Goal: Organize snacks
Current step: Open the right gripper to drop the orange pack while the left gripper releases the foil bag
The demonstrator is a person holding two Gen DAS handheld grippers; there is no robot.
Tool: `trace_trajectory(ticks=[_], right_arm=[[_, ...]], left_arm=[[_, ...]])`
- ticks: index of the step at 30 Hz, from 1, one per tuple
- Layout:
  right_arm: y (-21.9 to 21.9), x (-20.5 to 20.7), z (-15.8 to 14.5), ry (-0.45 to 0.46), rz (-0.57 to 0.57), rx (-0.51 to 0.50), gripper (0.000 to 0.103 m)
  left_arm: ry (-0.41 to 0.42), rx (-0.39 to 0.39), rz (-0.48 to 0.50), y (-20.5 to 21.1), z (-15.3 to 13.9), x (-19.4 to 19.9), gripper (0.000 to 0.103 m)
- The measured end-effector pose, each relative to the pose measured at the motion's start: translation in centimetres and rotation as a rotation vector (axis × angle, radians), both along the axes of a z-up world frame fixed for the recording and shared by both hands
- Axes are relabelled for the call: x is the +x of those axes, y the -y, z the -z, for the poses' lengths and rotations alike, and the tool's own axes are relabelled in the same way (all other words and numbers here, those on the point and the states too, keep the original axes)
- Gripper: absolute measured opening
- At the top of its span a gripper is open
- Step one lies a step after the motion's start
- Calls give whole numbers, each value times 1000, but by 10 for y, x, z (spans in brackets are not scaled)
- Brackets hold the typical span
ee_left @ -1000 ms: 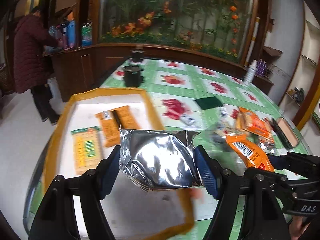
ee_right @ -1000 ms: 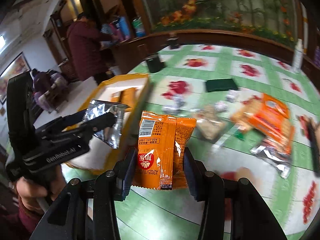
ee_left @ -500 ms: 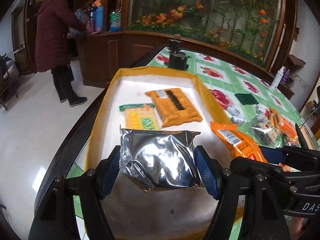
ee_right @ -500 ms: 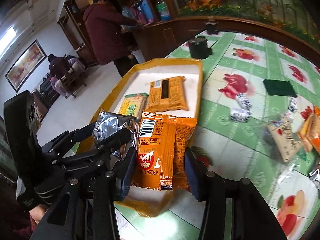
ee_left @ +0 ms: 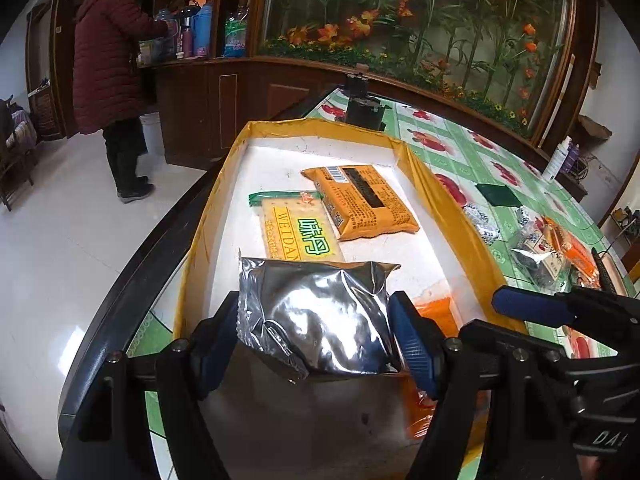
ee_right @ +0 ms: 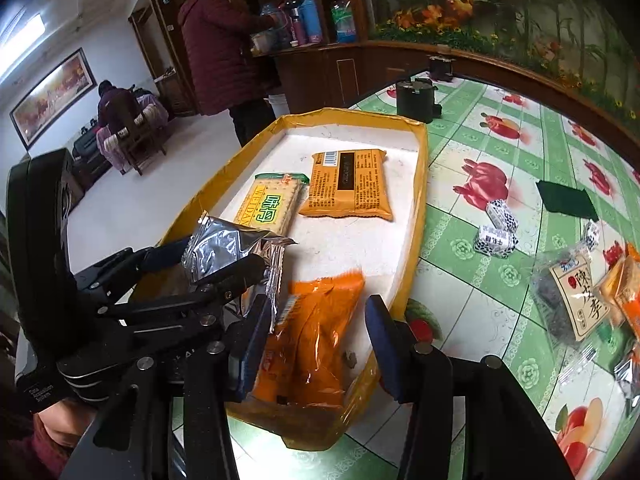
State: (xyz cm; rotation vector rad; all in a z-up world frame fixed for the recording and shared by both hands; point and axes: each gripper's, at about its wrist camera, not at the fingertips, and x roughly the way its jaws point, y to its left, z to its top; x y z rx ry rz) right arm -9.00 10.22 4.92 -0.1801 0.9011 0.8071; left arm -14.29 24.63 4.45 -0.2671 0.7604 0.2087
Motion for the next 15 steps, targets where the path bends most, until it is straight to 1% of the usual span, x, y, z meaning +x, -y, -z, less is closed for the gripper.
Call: trace_trajectory(ticks=[2, 3, 4, 5, 6, 7, 10, 12, 14, 15], right_arm=[[5, 2, -2, -24, 2, 29, 55], [10, 4, -4, -36, 7, 50, 59], [13, 4, -7, -40, 9, 70, 67], [19, 4, -11, -37, 15, 98, 71], [22, 3, -14, -25, 26, 111, 78], [26, 3, -19, -4, 47, 124, 80], [39, -1, -34, 63, 80, 136, 81], [48, -2, -43, 105, 112, 131, 83], [56, -4, -49, 149, 136, 125, 88], [61, -4, -51, 170, 143, 127, 96]], left_arm=[[8, -10, 5, -2, -1, -1, 73], [14, -19, 7, -2, -2, -1, 74], [17, -25, 8, -2, -3, -1, 74], [24, -33, 12, -2, -5, -1, 74], [30, -35, 13, -2, -6, -1, 74], [38, -34, 16, -1, -7, -1, 74], [48, -26, 25, 5, -11, 0, 74], [52, -26, 30, 7, -13, 2, 74], [55, -24, 33, 9, -14, 3, 74], [58, -25, 34, 10, -15, 3, 74]])
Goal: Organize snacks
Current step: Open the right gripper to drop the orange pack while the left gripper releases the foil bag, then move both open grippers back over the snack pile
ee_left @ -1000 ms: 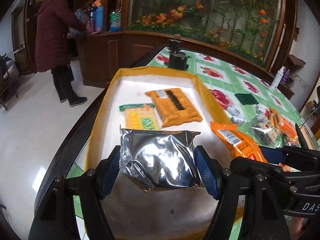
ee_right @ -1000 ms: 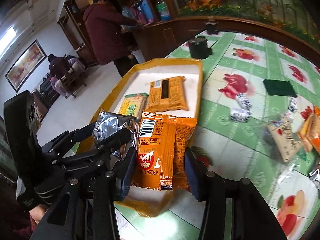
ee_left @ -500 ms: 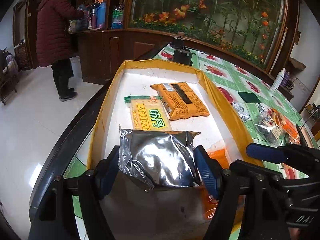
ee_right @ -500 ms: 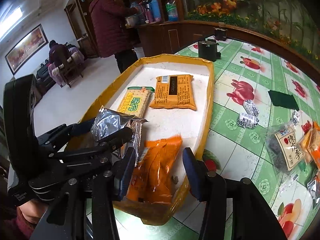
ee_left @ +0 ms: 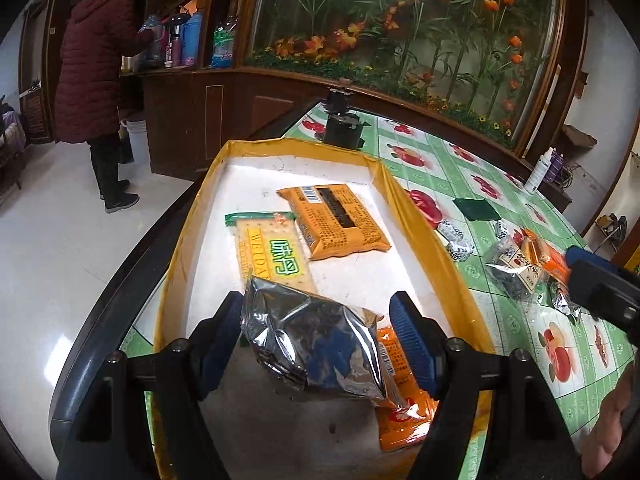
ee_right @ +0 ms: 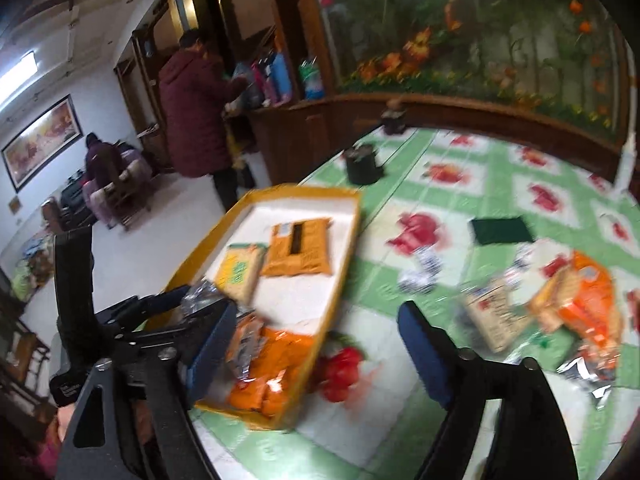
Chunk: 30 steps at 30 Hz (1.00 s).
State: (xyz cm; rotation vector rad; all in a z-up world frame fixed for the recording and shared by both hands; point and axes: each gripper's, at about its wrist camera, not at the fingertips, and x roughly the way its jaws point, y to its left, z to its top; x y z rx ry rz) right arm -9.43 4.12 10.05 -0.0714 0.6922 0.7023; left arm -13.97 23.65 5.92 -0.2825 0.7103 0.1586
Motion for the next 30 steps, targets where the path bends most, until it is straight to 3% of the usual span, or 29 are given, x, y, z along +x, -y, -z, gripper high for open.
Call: trace_trajectory(ticks=[1, 6, 10, 15, 18, 23, 26, 30], right_arm=[[5, 1, -1, 11, -3, 1, 103], [34, 11, 2, -32, 17, -6, 103], [75, 14, -7, -2, 77, 79, 103], [141, 23, -12, 41, 230, 192, 103], [176, 36, -4, -5, 294, 273, 103], [207, 50, 18, -23, 364, 284, 102], [219, 60, 33, -64, 382, 289, 102], [235, 64, 36, -111, 362, 372, 102]], left_arm=[[0, 0, 1, 1, -1, 1, 74], [8, 11, 12, 7, -7, 3, 74], [21, 15, 31, 12, -15, 2, 74], [25, 16, 60, 24, -21, 8, 74], [21, -2, 83, 33, -22, 14, 74], [18, -13, 137, 56, -31, 21, 74], [7, -15, 189, 78, -36, 31, 74], [-16, -28, 266, 114, -35, 46, 74]])
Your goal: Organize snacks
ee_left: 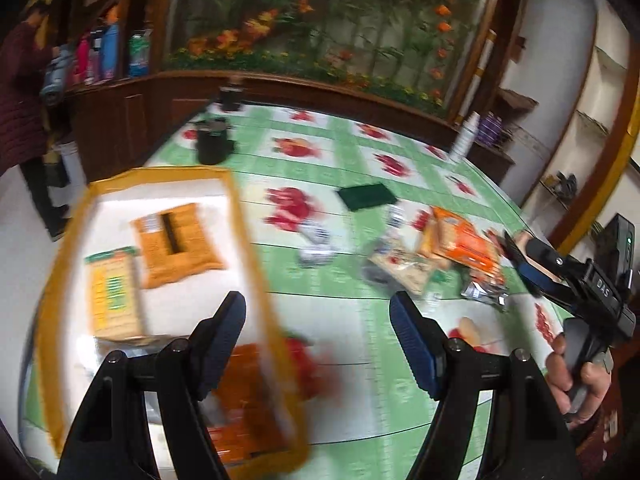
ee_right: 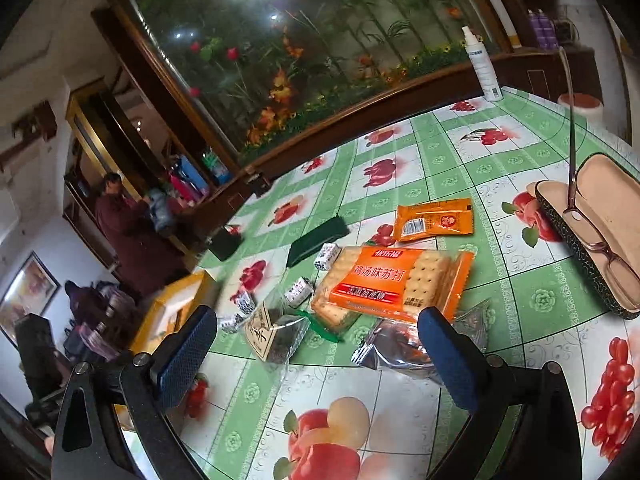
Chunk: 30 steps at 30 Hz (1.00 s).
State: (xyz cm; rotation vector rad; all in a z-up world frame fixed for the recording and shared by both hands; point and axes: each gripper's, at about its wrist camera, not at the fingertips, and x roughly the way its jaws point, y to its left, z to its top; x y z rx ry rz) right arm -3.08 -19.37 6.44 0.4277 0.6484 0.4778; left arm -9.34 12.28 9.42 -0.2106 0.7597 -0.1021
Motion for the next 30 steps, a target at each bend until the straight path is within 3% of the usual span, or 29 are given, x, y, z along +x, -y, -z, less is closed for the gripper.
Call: trace_trajectory(ticks=[5, 7, 8, 13, 16, 18, 20, 24, 30], right_arm=[[15, -1, 3, -21, 21, 51, 102], [19, 1, 5, -41, 26, 72, 102], [21, 1, 6, -49, 26, 84, 102], [24, 2, 8, -69, 11, 120, 102], [24, 0, 5, -50, 18, 106, 102], [25, -1, 4, -43, 28, 98, 102], [26, -1, 4, -41, 38, 96, 102], [31, 1, 7, -51, 63, 97, 102], [33, 9, 12, -81, 97, 78, 102]], left_arm=[[-37, 12, 92, 47, 9, 17, 74], [-58, 19, 109, 65, 14, 28, 79], [-71, 21, 99, 70, 16, 34, 87], [-166, -49, 8, 79, 34, 72, 88], [-224, -142, -54, 77, 50, 95, 88], [-258, -151, -97, 79, 61, 108, 88], [-257, -137, -101, 85, 68, 120, 88], [-183, -16, -56, 100, 69, 125, 84], [-136, -7, 50, 93, 67, 134, 74]])
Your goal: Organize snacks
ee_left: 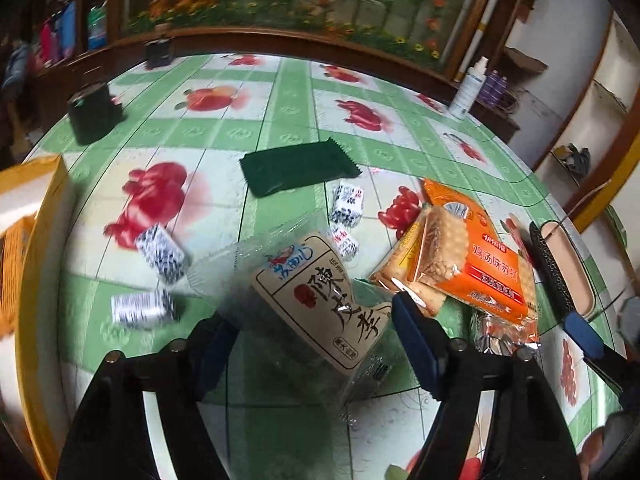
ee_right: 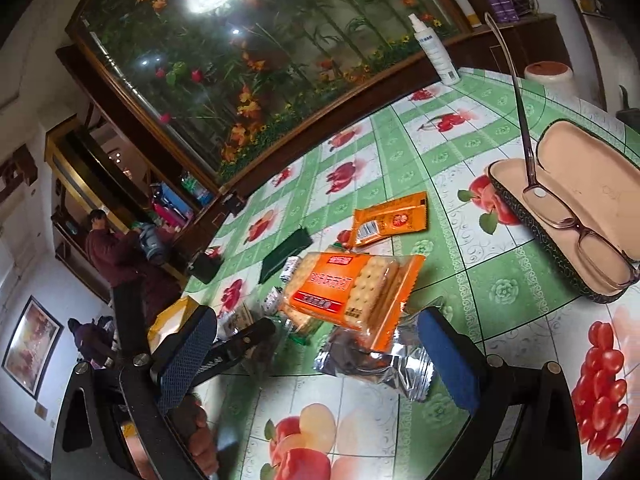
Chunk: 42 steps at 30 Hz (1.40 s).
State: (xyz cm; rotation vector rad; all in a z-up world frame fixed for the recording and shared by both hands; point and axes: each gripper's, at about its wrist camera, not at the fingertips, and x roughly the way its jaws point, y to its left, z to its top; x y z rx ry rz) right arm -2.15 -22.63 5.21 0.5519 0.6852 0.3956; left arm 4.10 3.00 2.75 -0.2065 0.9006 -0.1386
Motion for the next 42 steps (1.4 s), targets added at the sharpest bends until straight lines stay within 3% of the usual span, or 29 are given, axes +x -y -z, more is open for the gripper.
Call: trace_trajectory(ticks=[3, 8, 10, 13, 15, 17, 22, 26, 27, 29, 36, 37, 38, 42], right_arm=[[-3, 8, -3, -4, 0, -29, 102], [-18, 48, -29, 12, -42, -182, 102], [-21, 69, -32, 9, -10, -249, 102], [-27, 104, -19, -50, -77, -319, 102], [-26, 115, -4, -93, -129, -298, 102], [-25, 116, 7, -112, -198, -265, 102], [-46, 96, 9, -83, -402, -355, 102], [-76, 72, 11, -5, -459, -567, 102], [-83, 68, 13, 11, -452, -624, 96], [-87, 67, 19, 10, -423, -697, 70], [-77, 71, 14, -31, -347, -643, 64], [-78, 72, 12, -30, -336, -629, 64], [-78, 73, 10, -28, -327, -613, 63], [-77, 74, 1, -23, -296, -526, 62]], left_arm=[[3, 1, -1, -4, -2, 3, 73], [16, -2, -9, -9, -6, 1, 71], [20, -13, -9, -12, -8, 0, 70], [13, -28, -31, -20, -7, 2, 68], [12, -35, -41, -25, -7, 3, 60], [18, -34, -44, -26, -9, 3, 60], [2, 4, -25, -19, -6, 4, 60], [-21, 9, -33, -21, -5, 3, 67], [-25, 12, -30, -20, -4, 4, 67], [-35, 19, -16, -17, 0, 5, 67], [-22, 74, 5, -4, 7, 7, 72], [-15, 91, 10, -2, 7, 7, 69], [2, 78, 22, -1, 6, 5, 53], [15, 78, 15, -4, 3, 4, 47]])
